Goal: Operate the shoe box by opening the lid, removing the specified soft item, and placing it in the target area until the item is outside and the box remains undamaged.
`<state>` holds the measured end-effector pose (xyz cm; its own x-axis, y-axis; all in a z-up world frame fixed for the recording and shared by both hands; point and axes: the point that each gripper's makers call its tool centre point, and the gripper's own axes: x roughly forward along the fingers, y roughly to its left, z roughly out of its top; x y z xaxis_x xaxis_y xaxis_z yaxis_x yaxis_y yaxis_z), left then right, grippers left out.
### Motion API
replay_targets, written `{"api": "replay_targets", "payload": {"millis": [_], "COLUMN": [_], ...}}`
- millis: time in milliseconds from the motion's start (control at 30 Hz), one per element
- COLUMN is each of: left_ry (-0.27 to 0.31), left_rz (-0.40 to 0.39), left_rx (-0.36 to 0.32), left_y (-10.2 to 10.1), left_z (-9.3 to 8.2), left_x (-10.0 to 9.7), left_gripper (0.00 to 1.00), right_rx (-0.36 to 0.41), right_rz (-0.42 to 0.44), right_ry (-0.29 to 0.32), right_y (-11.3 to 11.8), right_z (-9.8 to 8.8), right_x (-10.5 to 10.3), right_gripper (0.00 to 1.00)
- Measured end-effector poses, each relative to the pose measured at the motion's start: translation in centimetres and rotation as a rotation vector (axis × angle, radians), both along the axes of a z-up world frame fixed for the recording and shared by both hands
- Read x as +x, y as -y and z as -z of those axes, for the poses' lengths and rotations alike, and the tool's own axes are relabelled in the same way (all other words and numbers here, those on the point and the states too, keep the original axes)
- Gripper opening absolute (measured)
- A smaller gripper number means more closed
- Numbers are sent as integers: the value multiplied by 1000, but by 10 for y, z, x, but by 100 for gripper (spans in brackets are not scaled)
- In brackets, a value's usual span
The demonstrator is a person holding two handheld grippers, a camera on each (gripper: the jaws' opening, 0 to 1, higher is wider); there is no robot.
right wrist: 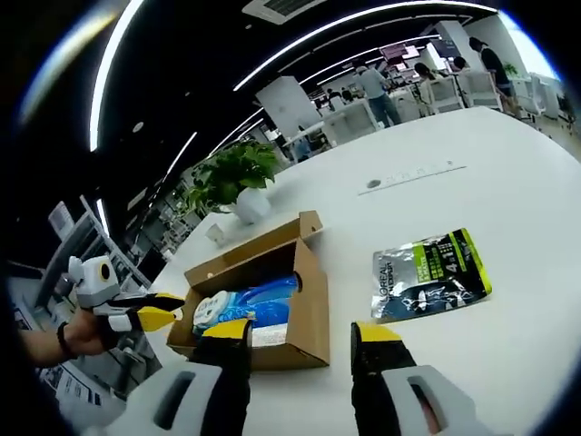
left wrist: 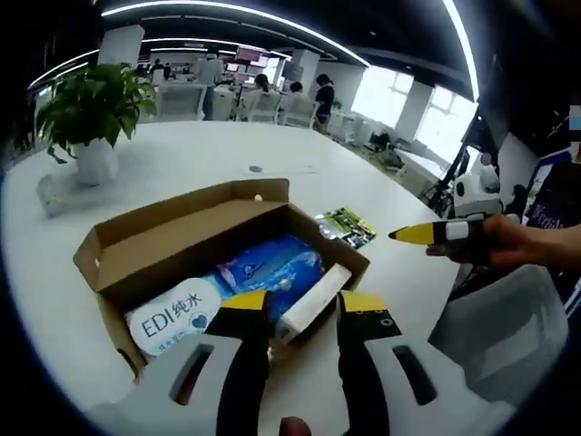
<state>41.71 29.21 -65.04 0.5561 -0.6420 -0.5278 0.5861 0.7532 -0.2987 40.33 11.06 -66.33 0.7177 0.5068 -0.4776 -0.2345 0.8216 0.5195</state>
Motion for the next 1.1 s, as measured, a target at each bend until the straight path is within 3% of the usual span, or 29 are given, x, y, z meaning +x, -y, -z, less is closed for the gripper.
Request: {"api": "replay_targets", "payload": {"millis": [533,1100], "left_ry": [-17,-10], "left_rz": [-63,-81], "left_rx": [22,36], "left_y": [-45,-68], "left_z": [9,7], "left_x": [-6,-19], "left_gripper": [30,31], "right_rx": [-33,-28], "right_rz": [-104,-166], "right_ry": [6,1], "right_y": [-33,-58], "right_z": [4,11], "right_x": [-14,-22], "right_gripper": [46,48]}}
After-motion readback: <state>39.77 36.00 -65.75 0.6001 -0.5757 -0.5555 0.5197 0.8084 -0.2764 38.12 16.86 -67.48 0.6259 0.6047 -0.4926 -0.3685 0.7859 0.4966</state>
